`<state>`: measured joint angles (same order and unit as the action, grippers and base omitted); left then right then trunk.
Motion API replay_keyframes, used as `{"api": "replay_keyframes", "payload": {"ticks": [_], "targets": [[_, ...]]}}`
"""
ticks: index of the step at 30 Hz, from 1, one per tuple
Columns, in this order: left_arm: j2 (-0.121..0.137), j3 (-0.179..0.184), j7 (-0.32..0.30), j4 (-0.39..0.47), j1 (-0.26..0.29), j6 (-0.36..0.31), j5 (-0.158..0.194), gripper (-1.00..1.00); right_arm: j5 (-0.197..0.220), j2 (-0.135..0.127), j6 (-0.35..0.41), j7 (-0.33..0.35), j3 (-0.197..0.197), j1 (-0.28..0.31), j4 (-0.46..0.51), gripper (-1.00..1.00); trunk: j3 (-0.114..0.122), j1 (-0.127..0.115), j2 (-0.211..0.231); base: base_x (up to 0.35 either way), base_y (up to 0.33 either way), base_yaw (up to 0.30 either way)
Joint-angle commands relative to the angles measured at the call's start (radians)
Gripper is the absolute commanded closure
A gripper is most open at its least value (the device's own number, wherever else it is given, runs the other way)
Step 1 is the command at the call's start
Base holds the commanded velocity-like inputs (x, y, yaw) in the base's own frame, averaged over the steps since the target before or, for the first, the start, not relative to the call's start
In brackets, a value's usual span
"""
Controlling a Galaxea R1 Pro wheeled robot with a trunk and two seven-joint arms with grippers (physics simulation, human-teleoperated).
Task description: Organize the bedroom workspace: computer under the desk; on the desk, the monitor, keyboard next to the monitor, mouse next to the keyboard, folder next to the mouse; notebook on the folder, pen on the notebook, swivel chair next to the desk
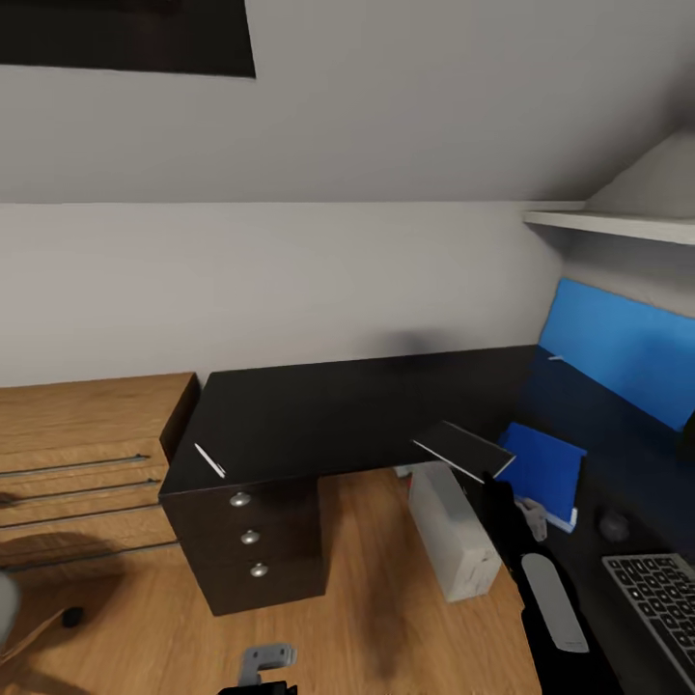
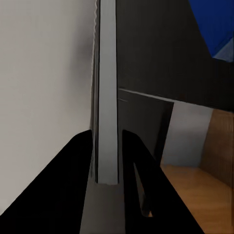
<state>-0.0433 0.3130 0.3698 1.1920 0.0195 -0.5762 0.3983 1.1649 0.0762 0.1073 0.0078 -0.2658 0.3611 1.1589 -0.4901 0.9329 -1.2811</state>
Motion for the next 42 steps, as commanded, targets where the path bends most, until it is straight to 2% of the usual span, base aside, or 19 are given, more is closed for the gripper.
{"api": "replay_keyframes", "payload": {"ticks": [1,4,8,12,21,34,42], "targets": [[0.0,0.002,0.009,0.001,0.0,-0.002,0.011,-1.0,0.009,-0.002,0.007,0.003,-0.005,0.001,0.001,1.0,-0.001,0.0,-0.001,-0.001,-0.001,-0.274],[0.0,0.002,0.009,0.001,0.0,-0.002,0.011,-1.0,0.009,-0.011,0.006,0.003,-0.021,0.001,0.001,1.0,-0.001,0.0,-0.001,0.0,0.0,-0.275],[0.0,0.003,0.009,0.0,0.0,-0.002,0.011,-1.0,0.01,-0.019,0.007,0.003,-0.059,0.001,0.001,1.0,-0.001,0.0,-0.001,0.0,0.0,-0.276],[0.0,0.003,0.009,0.0,0.0,-0.002,0.011,-1.0,0.01,-0.028,0.006,0.003,-0.07,0.001,0.001,1.0,-0.001,0.0,-0.001,0.0,0.0,-0.276],[0.0,0.003,0.009,0.0,0.0,-0.002,0.011,-1.0,0.011,-0.031,0.009,0.007,-0.072,0.001,0.002,1.0,-0.001,0.0,-0.001,0.0,0.0,-0.245],[0.0,0.003,0.009,0.0,0.0,-0.002,0.012,-1.0,0.009,-0.032,0.005,0.012,-0.073,0.001,0.017,1.0,-0.001,0.0,-0.001,0.005,0.0,-0.016],[0.0,0.002,0.009,0.0,0.0,-0.002,0.014,-1.0,0.007,-0.032,0.005,0.008,-0.073,0.001,0.022,1.0,-0.001,0.0,-0.001,0.233,0.0,0.0]]}}
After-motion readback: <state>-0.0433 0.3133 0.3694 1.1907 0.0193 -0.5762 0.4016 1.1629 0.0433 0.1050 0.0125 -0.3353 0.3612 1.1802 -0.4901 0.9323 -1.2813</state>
